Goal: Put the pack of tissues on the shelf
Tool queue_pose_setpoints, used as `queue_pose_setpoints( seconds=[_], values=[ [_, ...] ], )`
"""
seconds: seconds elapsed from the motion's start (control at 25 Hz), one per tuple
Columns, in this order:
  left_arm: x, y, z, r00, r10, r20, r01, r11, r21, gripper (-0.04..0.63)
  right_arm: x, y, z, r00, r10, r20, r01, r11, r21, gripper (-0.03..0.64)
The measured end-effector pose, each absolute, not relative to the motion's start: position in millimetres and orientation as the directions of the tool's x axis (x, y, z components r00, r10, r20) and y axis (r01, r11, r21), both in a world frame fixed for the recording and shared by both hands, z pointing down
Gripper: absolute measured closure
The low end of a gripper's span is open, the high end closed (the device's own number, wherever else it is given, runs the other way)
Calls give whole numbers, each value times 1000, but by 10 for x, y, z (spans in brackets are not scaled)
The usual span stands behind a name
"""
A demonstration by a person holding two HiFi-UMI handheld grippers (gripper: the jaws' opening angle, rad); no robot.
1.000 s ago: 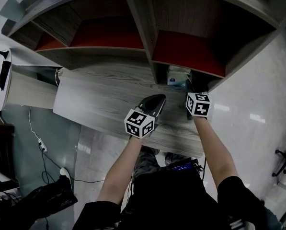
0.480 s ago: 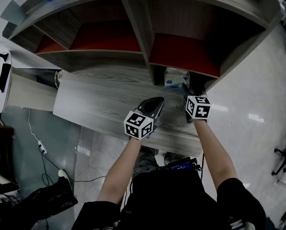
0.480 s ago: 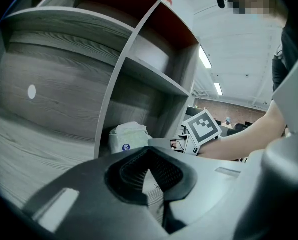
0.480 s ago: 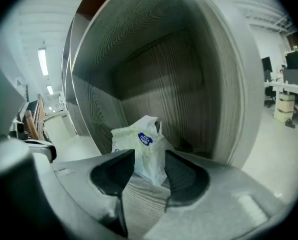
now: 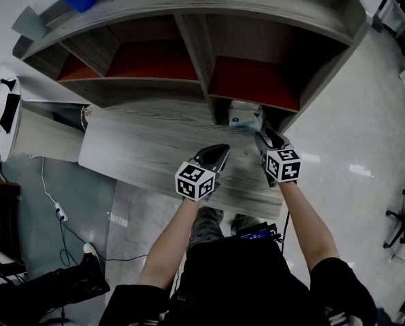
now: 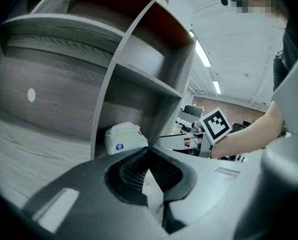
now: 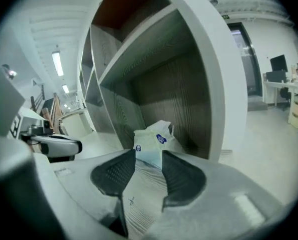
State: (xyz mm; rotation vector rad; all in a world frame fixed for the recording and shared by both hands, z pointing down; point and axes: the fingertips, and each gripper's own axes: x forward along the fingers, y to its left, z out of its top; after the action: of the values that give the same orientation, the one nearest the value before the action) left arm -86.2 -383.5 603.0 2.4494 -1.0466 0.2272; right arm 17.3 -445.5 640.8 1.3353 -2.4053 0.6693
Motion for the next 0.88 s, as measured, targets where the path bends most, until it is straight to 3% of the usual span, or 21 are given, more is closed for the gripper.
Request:
queue_pose_setpoints(
  seconds=[0.24,0.6,0.88],
  values=[
    [-794,-3702,5891,700,-635,326,-713,-606,352,594,166,-4144,6111,-608,-654,450,-789,559,-253,502],
    [-592,-3426,5673,710,-634,307,-702,-608,370,594,375,-3766,5704,-616,-678,402,-787,550,-279,606],
    [-474,-3206,5590,720,-630,291,-692,-617,376,594,498,-3518,5458,-630,-694,350,-776,548,-311,614]
  ],
)
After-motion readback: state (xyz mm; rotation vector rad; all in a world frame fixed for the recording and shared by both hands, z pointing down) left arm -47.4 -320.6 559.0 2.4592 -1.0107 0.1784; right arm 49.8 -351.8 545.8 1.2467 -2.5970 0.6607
